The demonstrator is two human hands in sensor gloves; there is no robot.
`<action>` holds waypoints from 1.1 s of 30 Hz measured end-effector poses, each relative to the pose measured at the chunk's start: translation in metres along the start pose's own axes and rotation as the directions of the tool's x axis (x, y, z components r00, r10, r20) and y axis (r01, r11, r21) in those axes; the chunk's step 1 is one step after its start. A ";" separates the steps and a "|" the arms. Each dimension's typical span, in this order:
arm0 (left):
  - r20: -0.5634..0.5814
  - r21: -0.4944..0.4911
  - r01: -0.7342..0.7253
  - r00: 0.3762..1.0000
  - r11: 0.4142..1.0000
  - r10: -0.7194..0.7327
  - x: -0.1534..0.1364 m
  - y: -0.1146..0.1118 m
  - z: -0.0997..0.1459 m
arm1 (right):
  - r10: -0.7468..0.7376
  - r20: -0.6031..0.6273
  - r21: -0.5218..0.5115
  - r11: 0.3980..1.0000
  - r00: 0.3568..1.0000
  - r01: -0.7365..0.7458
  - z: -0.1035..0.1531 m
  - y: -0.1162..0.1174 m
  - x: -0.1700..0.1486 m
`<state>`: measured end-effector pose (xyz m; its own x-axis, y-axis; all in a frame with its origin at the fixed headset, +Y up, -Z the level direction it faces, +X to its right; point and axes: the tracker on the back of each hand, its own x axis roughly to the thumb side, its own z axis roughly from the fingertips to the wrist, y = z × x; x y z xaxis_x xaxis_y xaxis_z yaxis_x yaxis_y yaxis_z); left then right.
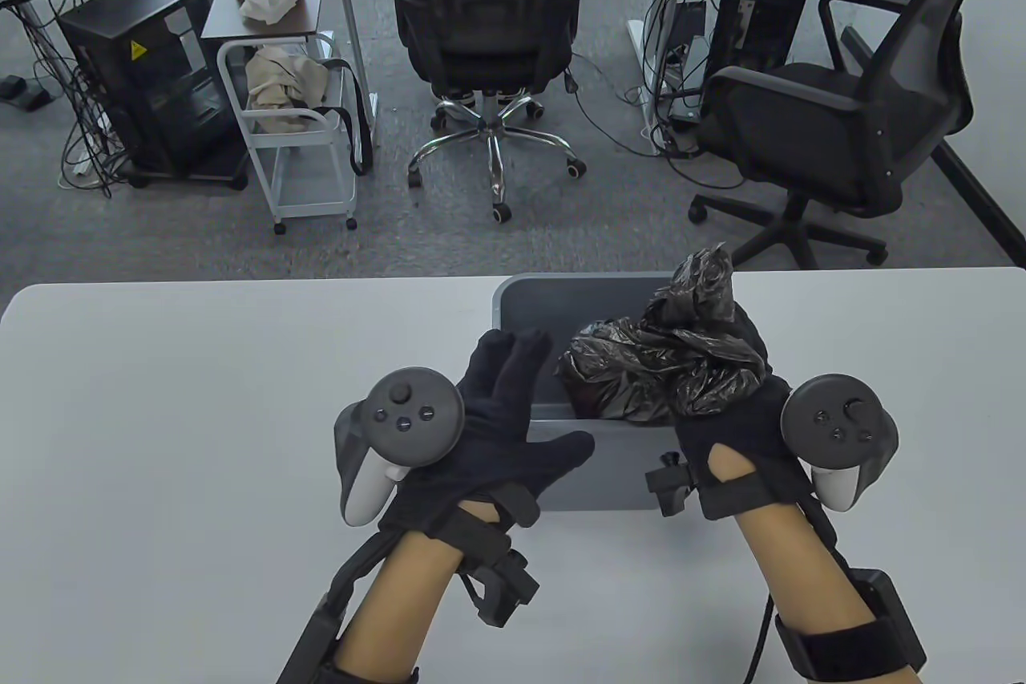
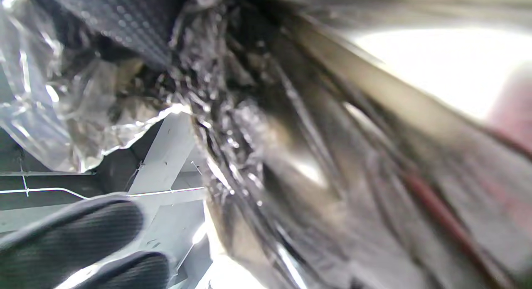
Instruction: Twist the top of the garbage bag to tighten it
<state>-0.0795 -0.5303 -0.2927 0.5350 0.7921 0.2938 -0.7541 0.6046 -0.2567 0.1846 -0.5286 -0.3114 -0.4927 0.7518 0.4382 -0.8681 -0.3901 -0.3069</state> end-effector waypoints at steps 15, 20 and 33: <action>-0.003 0.131 -0.057 0.998 0.990 0.058 0.024 -0.043 -0.069 | -0.075 0.048 0.190 0.980 0.996 0.064 0.026 -0.021 0.007; -0.027 0.144 -0.160 0.986 0.977 0.165 0.012 -0.037 -0.074 | 0.050 0.031 0.156 0.986 0.998 -0.054 0.035 -0.040 -0.017; 0.019 -0.159 -0.336 0.939 0.929 0.343 0.048 -0.040 -0.068 | 0.125 -0.019 -0.002 0.992 0.992 -0.125 0.010 0.002 0.000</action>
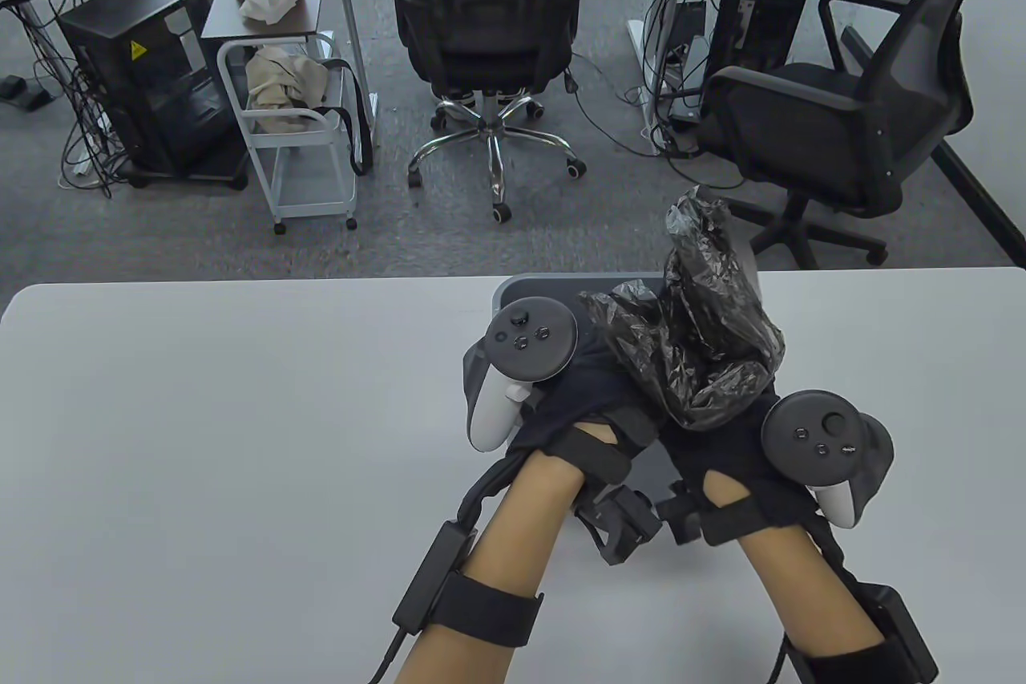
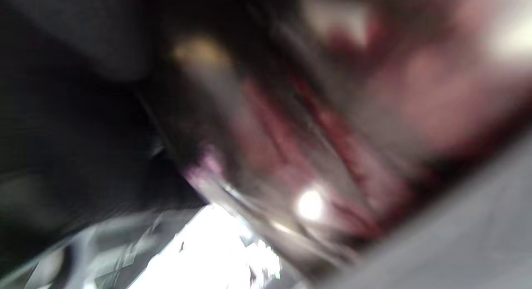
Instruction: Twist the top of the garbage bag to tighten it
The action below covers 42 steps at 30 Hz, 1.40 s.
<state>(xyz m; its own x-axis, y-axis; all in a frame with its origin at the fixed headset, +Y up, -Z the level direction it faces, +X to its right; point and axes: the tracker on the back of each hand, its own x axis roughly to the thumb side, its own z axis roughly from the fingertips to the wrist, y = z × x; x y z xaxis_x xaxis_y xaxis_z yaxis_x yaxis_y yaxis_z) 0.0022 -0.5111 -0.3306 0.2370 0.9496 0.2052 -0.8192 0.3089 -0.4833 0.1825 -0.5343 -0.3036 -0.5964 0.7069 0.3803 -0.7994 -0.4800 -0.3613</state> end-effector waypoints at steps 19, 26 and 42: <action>0.044 0.133 0.427 0.899 0.895 -0.435 0.013 0.012 0.032 | -0.242 -0.039 0.058 0.968 0.969 0.244 -0.017 -0.029 0.025; 0.084 0.380 0.423 0.870 0.822 -0.486 0.040 -0.003 0.040 | -0.214 0.071 0.205 0.959 0.974 0.195 -0.007 -0.040 0.064; -0.017 0.420 0.209 0.975 0.883 -0.223 -0.021 0.005 0.093 | -0.279 0.146 0.374 0.904 0.949 0.208 0.062 -0.032 0.043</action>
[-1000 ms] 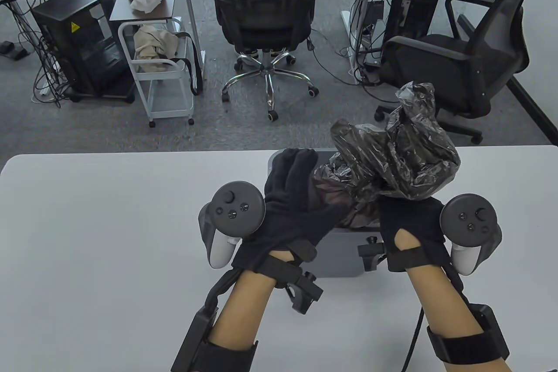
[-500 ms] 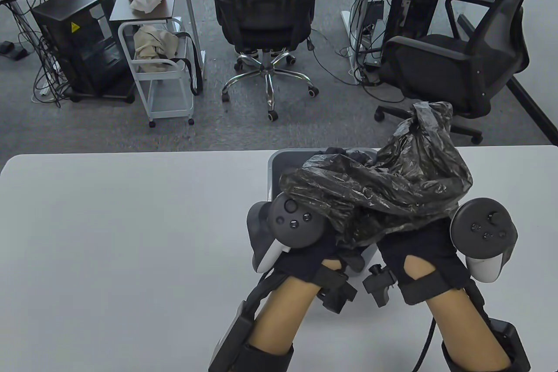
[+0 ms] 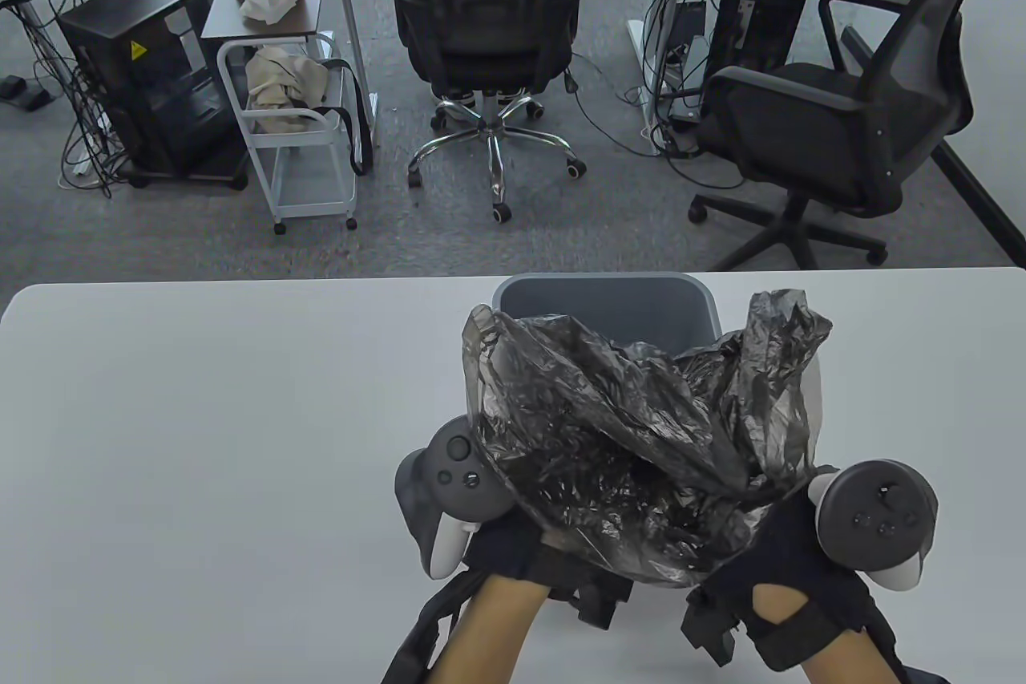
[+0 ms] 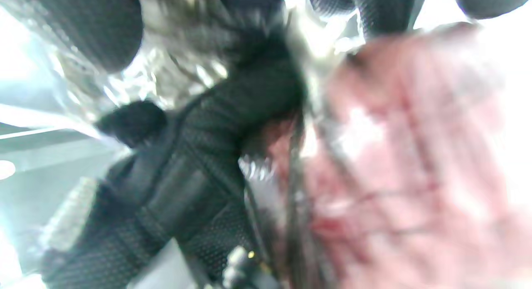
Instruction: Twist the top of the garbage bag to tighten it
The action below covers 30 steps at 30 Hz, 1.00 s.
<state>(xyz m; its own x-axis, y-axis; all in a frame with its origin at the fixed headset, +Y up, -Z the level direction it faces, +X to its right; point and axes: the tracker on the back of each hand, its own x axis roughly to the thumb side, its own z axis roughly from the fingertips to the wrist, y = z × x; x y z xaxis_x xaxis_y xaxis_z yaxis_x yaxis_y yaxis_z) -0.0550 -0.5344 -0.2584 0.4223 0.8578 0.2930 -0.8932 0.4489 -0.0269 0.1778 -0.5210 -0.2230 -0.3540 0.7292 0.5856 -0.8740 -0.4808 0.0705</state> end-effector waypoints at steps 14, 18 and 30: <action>-0.232 -0.042 -0.313 0.927 0.949 0.296 -0.098 -0.041 0.027 | -0.484 -0.384 0.149 0.808 0.786 0.570 0.062 0.075 -0.139; -0.308 -0.125 -0.384 0.891 0.915 0.332 -0.122 -0.049 0.026 | -0.601 -0.465 -0.037 0.746 0.649 0.665 0.063 0.078 -0.170; -0.276 -0.395 -0.455 0.887 0.798 0.369 -0.146 -0.058 0.008 | -0.648 -0.629 -0.125 0.629 0.429 0.767 0.070 0.092 -0.212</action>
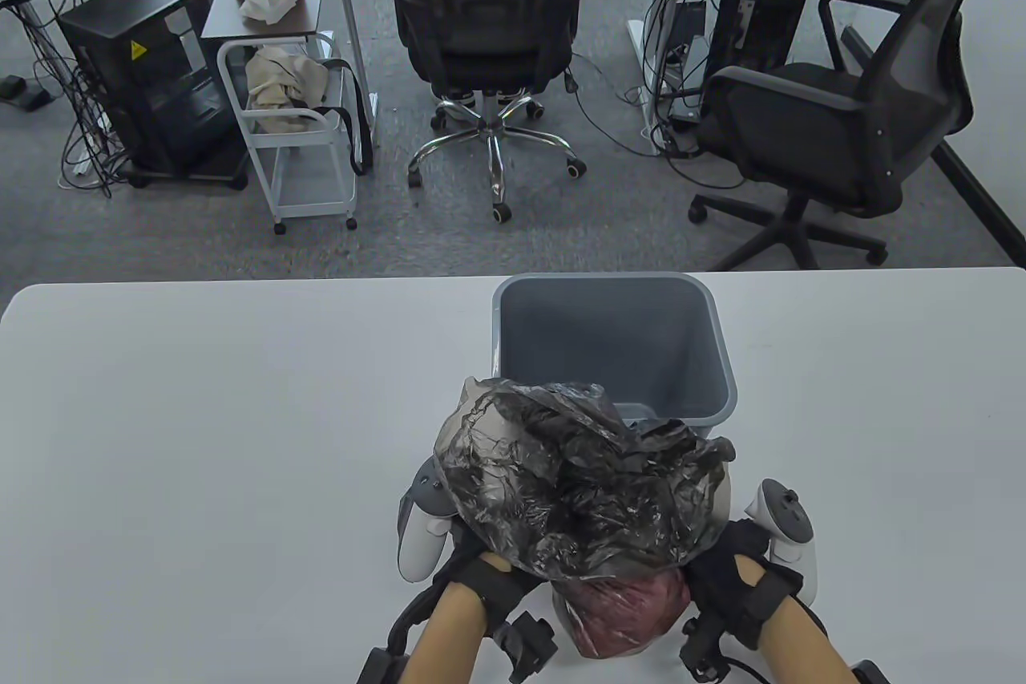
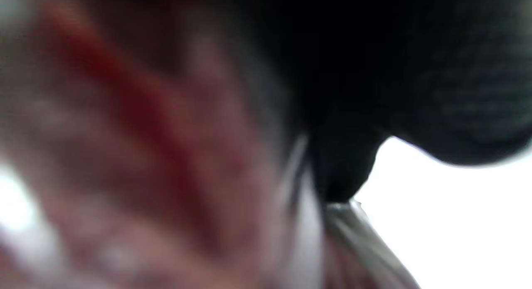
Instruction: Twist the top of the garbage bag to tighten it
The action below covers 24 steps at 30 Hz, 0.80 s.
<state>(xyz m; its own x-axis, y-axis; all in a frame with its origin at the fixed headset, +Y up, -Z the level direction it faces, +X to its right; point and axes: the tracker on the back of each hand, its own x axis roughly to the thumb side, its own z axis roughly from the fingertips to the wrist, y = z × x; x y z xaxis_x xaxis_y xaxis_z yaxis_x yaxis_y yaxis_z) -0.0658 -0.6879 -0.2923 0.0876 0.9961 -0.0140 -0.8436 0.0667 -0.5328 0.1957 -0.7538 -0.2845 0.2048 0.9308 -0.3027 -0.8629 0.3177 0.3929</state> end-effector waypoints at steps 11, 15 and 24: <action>-0.091 0.353 -0.055 0.992 0.934 0.093 -0.028 0.018 0.021 | 0.198 0.208 0.204 0.949 0.958 -0.240 0.014 0.025 0.008; -0.092 0.330 -0.020 0.994 0.944 0.053 -0.025 0.008 0.017 | 0.202 0.245 0.122 0.964 0.948 -0.237 0.014 0.033 0.005; -0.092 0.024 -0.011 0.996 1.000 0.013 -0.019 0.004 0.015 | 0.024 0.068 -0.068 0.997 0.997 -0.019 0.018 0.014 -0.009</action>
<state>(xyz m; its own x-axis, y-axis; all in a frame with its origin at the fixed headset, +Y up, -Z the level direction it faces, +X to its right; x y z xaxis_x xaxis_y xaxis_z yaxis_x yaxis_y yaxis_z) -0.0785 -0.7054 -0.2814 0.1249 0.9873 -0.0984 -0.8571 0.0574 -0.5120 0.1904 -0.7549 -0.2606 0.2153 0.9482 -0.2338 -0.8963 0.2869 0.3382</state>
